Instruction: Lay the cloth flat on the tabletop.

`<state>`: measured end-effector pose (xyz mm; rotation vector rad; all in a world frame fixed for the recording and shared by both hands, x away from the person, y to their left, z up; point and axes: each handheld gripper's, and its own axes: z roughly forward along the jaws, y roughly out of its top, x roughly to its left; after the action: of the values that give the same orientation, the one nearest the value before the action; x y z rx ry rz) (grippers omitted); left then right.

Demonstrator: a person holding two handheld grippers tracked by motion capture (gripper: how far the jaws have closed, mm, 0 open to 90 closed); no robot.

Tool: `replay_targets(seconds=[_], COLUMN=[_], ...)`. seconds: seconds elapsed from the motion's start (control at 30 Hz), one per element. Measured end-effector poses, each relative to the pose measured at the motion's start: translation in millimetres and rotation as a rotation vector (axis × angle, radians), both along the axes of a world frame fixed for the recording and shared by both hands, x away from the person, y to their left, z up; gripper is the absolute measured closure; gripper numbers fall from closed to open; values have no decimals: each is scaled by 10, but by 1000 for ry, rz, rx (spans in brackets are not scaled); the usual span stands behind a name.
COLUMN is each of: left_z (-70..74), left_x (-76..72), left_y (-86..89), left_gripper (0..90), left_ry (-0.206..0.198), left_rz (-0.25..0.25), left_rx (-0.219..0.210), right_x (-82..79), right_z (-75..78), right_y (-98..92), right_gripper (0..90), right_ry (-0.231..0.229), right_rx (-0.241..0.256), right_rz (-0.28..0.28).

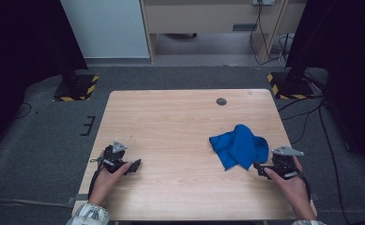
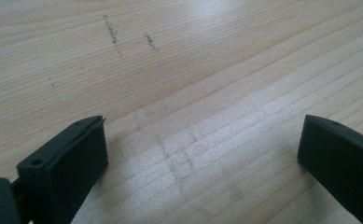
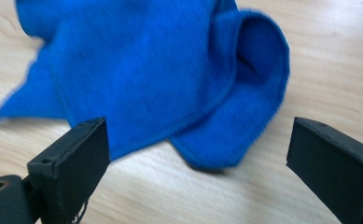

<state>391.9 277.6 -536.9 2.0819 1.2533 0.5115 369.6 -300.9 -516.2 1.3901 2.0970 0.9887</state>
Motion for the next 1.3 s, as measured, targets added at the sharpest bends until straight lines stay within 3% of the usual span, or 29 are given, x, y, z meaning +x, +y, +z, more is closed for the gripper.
replay_targets(seconds=[0.23, 0.4, 0.53, 0.73, 0.97, 1.2, 1.3], left_z=[-1, -1, -1, -1, -1, -2, -2], left_x=[-2, -7, -8, -10, -11, -18, -18], left_y=[-7, -14, -15, -20, -26, -38, -39], left_gripper=[5, 4, 3, 1, 0, 0, 0], left_ry=[0, 0, 0, 1, 3, 3, 3], left_rz=[1, 0, -1, -5, -12, -14, -14], left_rx=[-1, 0, 0, -1, 1, 1, 1], right_x=[147, 297, 440, 660, 889, 971, 984], right_z=[239, 399, 436, 349, 123, -84, -145], right_y=[101, 222, 336, 497, 684, 775, 770], right_gripper=[68, 64, 62, 73, 76, 79, 66], right_ry=[-18, -29, -24, 6, 60, 97, 99], right_rx=[7, -11, -47, -35, -75, -100, -78], right_rz=[33, 47, 62, 60, 45, 33, 31])
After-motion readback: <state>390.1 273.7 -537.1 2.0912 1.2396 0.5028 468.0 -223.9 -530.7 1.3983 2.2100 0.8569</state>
